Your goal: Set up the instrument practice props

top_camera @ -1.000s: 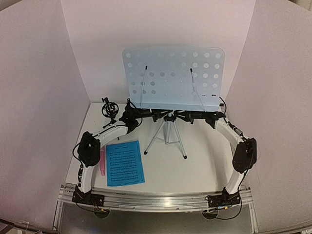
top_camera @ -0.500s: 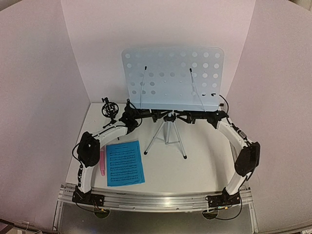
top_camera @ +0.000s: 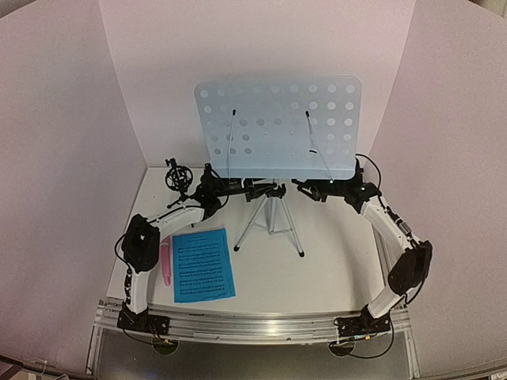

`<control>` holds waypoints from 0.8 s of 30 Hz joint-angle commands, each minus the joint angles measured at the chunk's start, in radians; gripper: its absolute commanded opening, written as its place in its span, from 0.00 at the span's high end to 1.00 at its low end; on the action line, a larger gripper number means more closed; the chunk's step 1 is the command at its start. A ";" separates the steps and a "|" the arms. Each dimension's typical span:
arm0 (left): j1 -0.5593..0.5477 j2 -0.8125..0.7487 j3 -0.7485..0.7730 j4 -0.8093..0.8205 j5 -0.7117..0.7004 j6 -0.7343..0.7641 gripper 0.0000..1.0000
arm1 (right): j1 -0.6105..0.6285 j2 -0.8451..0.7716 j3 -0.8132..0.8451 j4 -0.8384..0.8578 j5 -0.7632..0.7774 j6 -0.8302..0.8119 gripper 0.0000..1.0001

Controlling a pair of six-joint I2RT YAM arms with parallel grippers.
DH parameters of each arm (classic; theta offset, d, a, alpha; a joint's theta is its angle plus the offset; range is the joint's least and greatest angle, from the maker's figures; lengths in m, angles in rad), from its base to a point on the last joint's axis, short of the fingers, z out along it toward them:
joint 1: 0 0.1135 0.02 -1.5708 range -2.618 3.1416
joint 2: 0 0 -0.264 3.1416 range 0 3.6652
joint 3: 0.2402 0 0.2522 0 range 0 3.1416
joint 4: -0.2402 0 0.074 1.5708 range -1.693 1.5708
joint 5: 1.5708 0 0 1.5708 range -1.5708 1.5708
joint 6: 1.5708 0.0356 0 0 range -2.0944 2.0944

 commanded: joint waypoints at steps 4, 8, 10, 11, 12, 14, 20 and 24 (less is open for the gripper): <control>0.024 -0.075 -0.057 -0.077 -0.021 0.125 0.54 | -0.061 -0.117 -0.069 -0.102 0.191 -0.104 0.50; 0.030 -0.093 -0.062 -0.128 -0.012 0.146 0.46 | -0.095 -0.145 -0.055 -0.137 0.255 -0.179 0.47; 0.030 -0.108 -0.069 -0.157 -0.008 0.157 0.44 | -0.116 -0.154 -0.037 -0.151 0.263 -0.207 0.45; 0.031 -0.118 -0.075 -0.171 -0.008 0.164 0.44 | -0.125 -0.160 -0.024 -0.163 0.270 -0.226 0.45; 0.032 -0.129 -0.085 -0.181 -0.010 0.172 0.43 | -0.135 -0.166 -0.012 -0.177 0.284 -0.244 0.43; 0.034 -0.152 -0.115 -0.202 -0.011 0.197 0.41 | -0.163 -0.186 0.014 -0.193 0.314 -0.289 0.40; 0.043 -0.216 -0.162 -0.276 -0.032 0.230 0.35 | -0.248 -0.235 0.135 -0.208 0.320 -0.464 0.33; 0.045 -0.261 -0.207 -0.315 -0.039 0.262 0.31 | -0.277 -0.285 0.223 -0.210 0.335 -0.578 0.27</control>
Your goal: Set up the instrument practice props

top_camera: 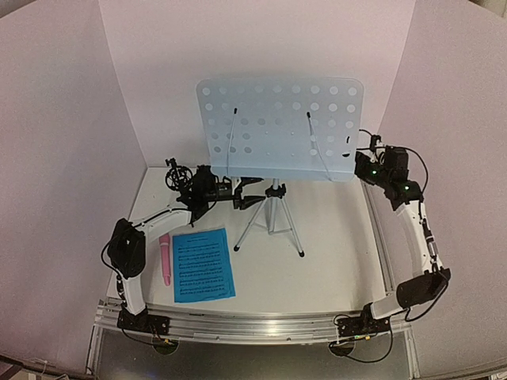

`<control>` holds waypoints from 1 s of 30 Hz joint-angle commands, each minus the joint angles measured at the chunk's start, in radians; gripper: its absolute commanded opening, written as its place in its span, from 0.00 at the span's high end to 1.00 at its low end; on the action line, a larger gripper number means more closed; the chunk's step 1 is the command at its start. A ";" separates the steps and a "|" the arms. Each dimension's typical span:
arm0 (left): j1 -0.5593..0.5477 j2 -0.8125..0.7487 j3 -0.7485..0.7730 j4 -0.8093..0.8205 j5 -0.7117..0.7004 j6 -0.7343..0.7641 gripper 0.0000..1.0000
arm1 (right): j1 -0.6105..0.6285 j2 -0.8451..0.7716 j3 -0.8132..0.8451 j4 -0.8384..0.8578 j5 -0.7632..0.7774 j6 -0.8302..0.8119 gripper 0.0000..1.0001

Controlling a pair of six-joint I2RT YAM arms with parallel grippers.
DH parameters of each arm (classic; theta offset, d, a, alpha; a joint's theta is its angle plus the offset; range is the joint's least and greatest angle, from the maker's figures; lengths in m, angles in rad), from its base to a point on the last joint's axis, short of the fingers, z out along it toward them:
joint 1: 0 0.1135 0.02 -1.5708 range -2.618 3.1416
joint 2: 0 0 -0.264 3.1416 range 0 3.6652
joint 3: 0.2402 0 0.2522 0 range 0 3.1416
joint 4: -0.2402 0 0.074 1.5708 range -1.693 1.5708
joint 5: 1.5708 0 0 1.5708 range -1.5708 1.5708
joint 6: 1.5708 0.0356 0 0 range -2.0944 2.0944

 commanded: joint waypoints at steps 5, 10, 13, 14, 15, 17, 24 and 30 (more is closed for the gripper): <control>0.014 -0.145 -0.063 -0.115 -0.041 0.062 0.26 | -0.024 -0.111 0.236 -0.002 -0.045 -0.255 0.24; 0.024 -0.211 -0.106 -0.219 -0.060 0.087 0.20 | -0.024 -0.120 0.339 0.000 -0.117 -0.306 0.23; 0.027 -0.253 -0.131 -0.299 -0.085 0.116 0.16 | -0.024 -0.124 0.369 0.002 -0.152 -0.311 0.23; 0.028 -0.264 -0.143 -0.319 -0.093 0.126 0.16 | -0.025 -0.126 0.374 0.004 -0.169 -0.312 0.23; 0.028 -0.277 -0.152 -0.338 -0.105 0.134 0.16 | -0.025 -0.130 0.375 0.007 -0.203 -0.314 0.23; 0.029 -0.299 -0.163 -0.381 -0.128 0.140 0.15 | -0.024 -0.129 0.372 0.027 -0.309 -0.314 0.24; 0.041 -0.365 -0.192 -0.561 -0.152 0.146 0.10 | -0.024 -0.026 0.383 0.056 -0.392 -0.257 0.30; 0.042 -0.423 -0.263 -0.561 -0.153 0.134 0.09 | -0.024 0.003 0.372 0.113 -0.495 -0.228 0.46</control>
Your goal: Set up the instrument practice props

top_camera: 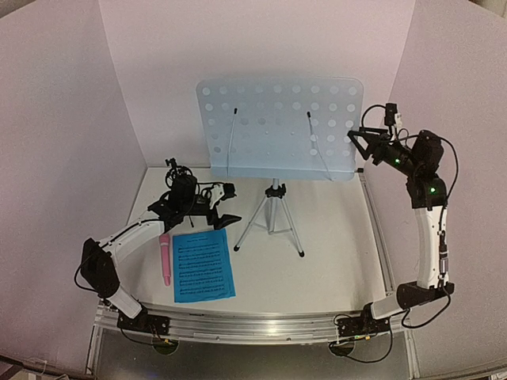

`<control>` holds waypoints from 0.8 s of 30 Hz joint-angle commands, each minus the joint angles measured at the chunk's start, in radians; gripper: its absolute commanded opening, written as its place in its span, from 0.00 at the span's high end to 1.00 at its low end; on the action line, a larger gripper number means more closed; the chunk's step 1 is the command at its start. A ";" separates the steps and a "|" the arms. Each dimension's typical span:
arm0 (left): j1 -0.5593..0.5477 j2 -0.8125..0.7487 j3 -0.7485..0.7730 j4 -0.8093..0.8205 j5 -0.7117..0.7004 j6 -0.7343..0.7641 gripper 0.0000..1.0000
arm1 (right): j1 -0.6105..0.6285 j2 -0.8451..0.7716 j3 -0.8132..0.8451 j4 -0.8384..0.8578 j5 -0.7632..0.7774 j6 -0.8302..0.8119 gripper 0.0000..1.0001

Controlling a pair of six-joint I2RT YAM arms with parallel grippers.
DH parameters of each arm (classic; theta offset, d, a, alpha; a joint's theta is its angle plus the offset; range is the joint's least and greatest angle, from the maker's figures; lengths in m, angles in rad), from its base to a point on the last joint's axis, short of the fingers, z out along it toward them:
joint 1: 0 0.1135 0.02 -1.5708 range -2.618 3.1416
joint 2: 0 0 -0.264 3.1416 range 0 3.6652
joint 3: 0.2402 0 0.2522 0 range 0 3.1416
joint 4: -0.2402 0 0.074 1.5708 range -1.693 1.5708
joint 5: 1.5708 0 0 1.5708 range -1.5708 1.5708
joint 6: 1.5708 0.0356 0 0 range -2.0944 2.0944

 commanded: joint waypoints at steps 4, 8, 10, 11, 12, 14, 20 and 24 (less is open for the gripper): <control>0.006 -0.084 -0.042 -0.025 -0.023 0.008 0.09 | 0.000 -0.045 -0.118 0.156 -0.213 0.033 0.63; 0.006 -0.088 -0.040 -0.033 -0.027 0.020 0.09 | -0.001 -0.081 -0.218 0.192 -0.252 0.042 0.82; 0.006 -0.087 -0.040 -0.037 -0.023 0.022 0.09 | -0.001 -0.087 -0.242 0.201 -0.267 0.047 0.90; 0.006 -0.087 -0.041 -0.037 -0.020 0.022 0.09 | -0.001 -0.089 -0.250 0.203 -0.273 0.048 0.92; 0.006 -0.088 -0.043 -0.037 -0.018 0.023 0.09 | -0.001 -0.092 -0.257 0.204 -0.277 0.045 0.96; 0.006 -0.090 -0.048 -0.035 -0.017 0.026 0.09 | -0.001 -0.097 -0.269 0.205 -0.283 0.034 1.00; 0.007 -0.098 -0.060 -0.038 -0.027 0.029 0.09 | -0.002 -0.095 -0.296 0.205 -0.317 0.009 1.00; 0.007 -0.107 -0.068 -0.047 -0.025 0.033 0.09 | -0.006 -0.100 -0.325 0.208 -0.346 -0.003 1.00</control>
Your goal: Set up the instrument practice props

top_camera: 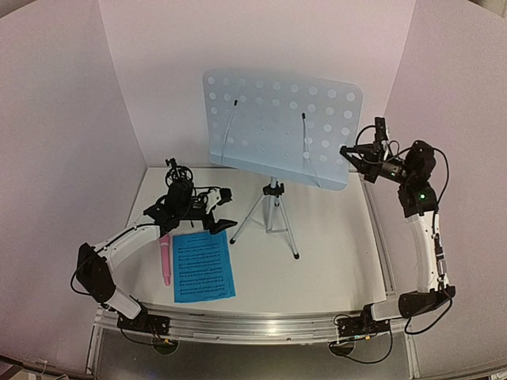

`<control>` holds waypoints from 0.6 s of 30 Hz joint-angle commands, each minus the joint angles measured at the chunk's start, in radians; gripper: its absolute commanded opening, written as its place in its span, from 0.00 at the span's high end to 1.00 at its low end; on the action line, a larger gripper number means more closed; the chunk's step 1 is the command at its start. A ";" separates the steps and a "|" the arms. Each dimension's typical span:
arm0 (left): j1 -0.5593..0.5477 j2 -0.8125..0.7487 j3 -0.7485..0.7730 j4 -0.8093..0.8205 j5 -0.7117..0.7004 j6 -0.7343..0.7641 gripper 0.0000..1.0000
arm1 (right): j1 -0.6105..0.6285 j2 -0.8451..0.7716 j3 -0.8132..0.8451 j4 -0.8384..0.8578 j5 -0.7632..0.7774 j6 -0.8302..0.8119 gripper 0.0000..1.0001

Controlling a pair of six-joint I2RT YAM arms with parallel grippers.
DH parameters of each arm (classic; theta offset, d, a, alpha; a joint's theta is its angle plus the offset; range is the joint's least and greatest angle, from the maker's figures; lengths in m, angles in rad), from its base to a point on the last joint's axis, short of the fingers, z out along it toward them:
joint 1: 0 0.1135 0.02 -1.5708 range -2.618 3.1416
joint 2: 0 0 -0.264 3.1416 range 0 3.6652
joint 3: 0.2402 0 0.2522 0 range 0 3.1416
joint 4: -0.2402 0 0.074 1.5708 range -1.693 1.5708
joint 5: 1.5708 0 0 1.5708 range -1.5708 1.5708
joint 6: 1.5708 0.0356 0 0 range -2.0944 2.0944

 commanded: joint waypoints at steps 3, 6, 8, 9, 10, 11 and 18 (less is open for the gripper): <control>0.004 -0.054 -0.015 -0.021 -0.003 0.019 0.09 | -0.016 -0.010 -0.069 -0.062 -0.036 -0.006 1.00; 0.005 -0.052 -0.019 -0.014 -0.005 0.023 0.09 | -0.016 -0.025 -0.106 -0.059 -0.035 -0.027 1.00; 0.005 -0.049 -0.019 -0.012 -0.004 0.023 0.09 | -0.016 -0.034 -0.124 -0.058 -0.023 -0.032 1.00; 0.005 -0.049 -0.020 -0.010 -0.004 0.024 0.09 | -0.017 -0.037 -0.129 -0.058 -0.021 -0.035 1.00; 0.005 -0.048 -0.021 -0.009 -0.002 0.024 0.09 | -0.017 -0.039 -0.131 -0.058 -0.020 -0.037 1.00; 0.005 -0.047 -0.023 -0.007 -0.001 0.024 0.09 | -0.016 -0.038 -0.134 -0.058 -0.022 -0.037 1.00; 0.005 -0.054 -0.038 0.009 -0.003 0.024 0.09 | -0.016 -0.039 -0.166 -0.054 -0.030 -0.038 1.00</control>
